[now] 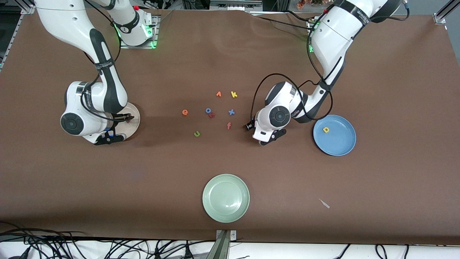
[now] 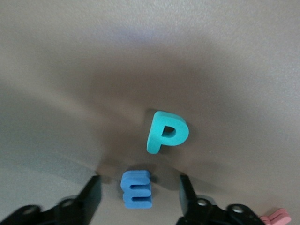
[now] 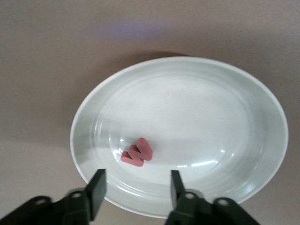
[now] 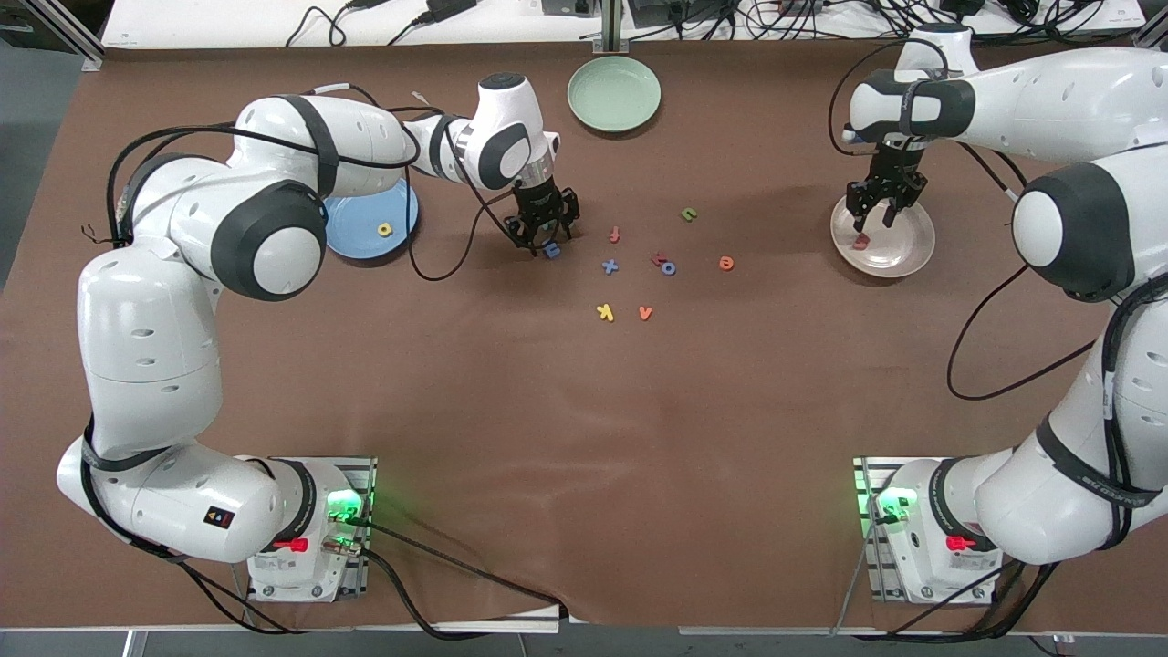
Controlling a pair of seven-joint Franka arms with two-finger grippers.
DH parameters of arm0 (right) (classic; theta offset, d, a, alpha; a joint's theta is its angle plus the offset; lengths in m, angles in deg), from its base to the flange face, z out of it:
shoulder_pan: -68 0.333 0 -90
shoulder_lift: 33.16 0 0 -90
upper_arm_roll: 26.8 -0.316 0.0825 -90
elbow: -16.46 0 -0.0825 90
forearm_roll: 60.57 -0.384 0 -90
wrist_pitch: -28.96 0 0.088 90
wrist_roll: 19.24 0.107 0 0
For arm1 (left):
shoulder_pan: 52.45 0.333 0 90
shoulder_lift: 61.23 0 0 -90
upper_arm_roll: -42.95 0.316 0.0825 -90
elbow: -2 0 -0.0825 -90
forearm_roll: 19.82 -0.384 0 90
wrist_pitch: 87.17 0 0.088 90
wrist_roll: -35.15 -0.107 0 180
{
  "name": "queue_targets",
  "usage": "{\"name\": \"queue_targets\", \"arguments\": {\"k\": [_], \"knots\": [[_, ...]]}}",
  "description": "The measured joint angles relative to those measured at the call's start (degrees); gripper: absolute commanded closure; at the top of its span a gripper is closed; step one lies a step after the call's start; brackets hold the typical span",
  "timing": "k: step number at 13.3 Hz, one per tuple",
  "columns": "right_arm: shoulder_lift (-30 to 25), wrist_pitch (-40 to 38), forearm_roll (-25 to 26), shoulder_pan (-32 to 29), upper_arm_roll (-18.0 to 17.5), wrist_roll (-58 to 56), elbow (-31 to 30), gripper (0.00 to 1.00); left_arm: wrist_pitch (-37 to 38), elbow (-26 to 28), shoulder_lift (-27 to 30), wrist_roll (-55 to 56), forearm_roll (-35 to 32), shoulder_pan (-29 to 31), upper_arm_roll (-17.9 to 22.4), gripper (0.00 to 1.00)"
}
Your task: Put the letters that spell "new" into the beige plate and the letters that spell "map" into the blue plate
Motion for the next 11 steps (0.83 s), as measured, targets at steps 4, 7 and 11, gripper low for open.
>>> {"name": "queue_targets", "arguments": {"k": [4, 7, 11], "knots": [[-0.7, -1.1, -0.3, 1.0, -2.8, 7.2, 1.2, 0.0, 0.1, -0.6, 0.1, 0.0, 0.0, 0.1, 0.0, 0.99], [-1.7, -0.8, -3.2, 1.1, -6.6, 14.5, 1.7, 0.0, 1.6, -1.1, 0.2, 0.0, 0.0, 0.9, 0.1, 0.98], [-2.2, 4.8, -4.0, 2.0, -12.3, 27.1, 1.9, 0.0, 14.1, -4.4, 1.1, -5.9, 0.0, 5.8, 0.5, 0.96]]}}
